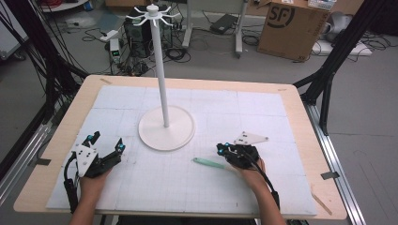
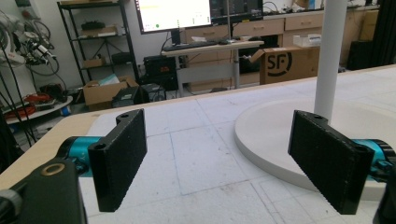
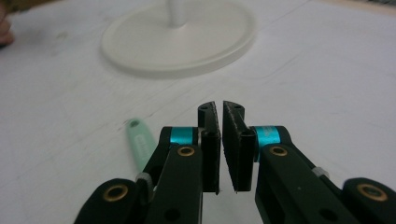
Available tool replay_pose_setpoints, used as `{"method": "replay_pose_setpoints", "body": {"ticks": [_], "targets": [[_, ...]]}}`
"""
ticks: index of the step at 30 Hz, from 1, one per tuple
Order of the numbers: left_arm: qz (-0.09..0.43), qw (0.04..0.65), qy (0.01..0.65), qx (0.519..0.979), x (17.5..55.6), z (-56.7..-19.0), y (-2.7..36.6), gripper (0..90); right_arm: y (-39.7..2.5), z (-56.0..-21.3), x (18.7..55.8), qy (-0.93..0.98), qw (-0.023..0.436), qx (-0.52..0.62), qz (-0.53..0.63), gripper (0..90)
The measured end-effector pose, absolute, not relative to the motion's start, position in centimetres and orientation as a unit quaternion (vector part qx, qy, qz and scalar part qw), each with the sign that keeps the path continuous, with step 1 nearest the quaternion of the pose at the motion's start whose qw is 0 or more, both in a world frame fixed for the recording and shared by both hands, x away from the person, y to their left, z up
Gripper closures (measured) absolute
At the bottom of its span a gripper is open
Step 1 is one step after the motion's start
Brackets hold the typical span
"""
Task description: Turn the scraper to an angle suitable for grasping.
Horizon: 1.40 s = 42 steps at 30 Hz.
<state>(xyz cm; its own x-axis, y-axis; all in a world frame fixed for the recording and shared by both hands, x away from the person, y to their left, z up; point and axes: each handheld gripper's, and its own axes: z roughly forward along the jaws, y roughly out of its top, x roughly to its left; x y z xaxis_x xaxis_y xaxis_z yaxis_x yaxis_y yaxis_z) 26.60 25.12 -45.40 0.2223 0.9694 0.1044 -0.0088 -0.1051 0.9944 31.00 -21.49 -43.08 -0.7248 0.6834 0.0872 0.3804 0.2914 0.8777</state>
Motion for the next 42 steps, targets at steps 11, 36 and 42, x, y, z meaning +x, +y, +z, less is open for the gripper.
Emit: {"method": "replay_pose_setpoints", "body": {"ticks": [11,36,42], "targets": [[0.466,0.525,0.414,0.579,26.6,-45.4,25.1,20.0,-26.7,-43.4,27.2,0.649,0.304,0.453,0.530,73.0],[0.465,0.526,0.415,0.579,26.6,-45.4,25.2,20.1,-29.2,-44.8,24.9,0.561,0.411,0.507,0.510,17.3],[0.466,0.525,0.414,0.579,26.6,-45.4,25.1,20.0,-29.1,-45.0,24.9,0.581,0.393,0.489,0.520,16.3]]}}
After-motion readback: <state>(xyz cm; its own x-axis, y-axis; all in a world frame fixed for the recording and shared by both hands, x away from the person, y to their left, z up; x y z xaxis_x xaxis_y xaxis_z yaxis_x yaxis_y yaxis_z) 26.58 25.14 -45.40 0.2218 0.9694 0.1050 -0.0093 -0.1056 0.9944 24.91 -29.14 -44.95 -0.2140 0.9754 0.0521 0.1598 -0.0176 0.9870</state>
